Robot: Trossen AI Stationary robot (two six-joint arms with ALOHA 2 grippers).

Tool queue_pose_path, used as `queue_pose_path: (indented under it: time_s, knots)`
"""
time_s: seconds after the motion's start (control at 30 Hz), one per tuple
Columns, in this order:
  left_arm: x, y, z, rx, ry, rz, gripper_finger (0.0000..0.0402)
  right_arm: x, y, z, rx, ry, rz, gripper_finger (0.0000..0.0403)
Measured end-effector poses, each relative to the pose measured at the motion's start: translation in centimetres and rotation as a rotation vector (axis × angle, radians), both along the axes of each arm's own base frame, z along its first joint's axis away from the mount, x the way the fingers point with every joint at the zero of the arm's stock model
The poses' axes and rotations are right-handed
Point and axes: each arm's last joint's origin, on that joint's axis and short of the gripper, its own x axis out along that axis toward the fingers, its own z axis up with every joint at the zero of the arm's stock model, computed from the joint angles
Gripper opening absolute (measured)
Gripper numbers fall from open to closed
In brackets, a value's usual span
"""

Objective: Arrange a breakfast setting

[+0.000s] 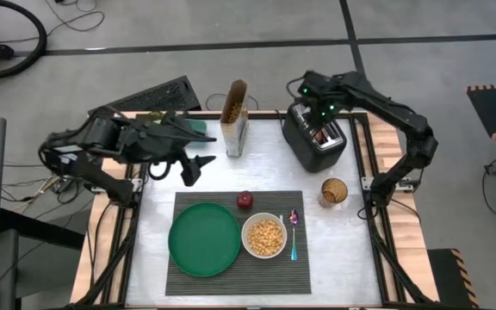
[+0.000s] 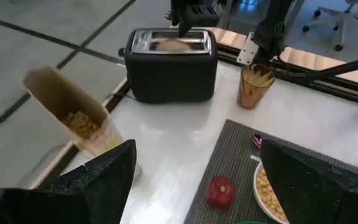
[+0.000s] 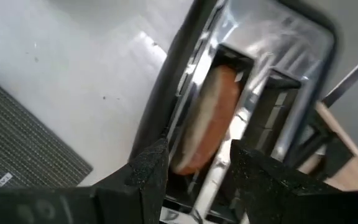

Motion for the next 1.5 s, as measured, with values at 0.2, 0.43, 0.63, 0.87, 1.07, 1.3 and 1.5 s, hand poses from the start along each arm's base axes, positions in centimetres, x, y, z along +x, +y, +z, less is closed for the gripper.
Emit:
queue_pose_path:
  time_s: [0.2, 0.43, 0.63, 0.87, 1.07, 1.3, 1.5]
  knots:
    - [-1.1, 0.1, -3.1, -0.071, -0.004, 0.04, 0.0325, 0.3, -0.3, -2.3, 0.05, 0.021, -0.002, 0.0199]
    - [-1.1, 0.1, -5.7, -0.092, 0.006, 0.06, 0.0325, -0.3, -1.3, -3.4, 0.077, 0.024, -0.045, 0.0187]
    - [-1.0, 0.0, -6.0, -0.098, 0.011, 0.063, 0.0325, -0.2, -1.9, -4.4, 0.13, -0.011, -0.044, 0.0148]
    - [-0.9, 0.0, -6.0, -0.097, 0.012, 0.068, 0.0325, -0.3, -2.3, -4.4, 0.101, -0.007, -0.101, 0.0035]
    - [-0.8, 0.2, -5.7, -0.06, -0.039, 0.135, 0.0325, -0.7, -1.8, -3.4, 0.09, -0.026, -0.102, 0.0024]
    - [-1.9, 0.5, -3.9, -0.049, -0.168, 0.093, 0.0325, -2.3, -0.1, 2.3, 0.006, -0.181, -0.126, 0.0024]
    - [-3.8, 0.8, -2.9, -0.044, -0.223, 0.116, 0.0325, -4.2, 3.2, 7.9, -0.037, -0.465, -0.132, 0.0024]
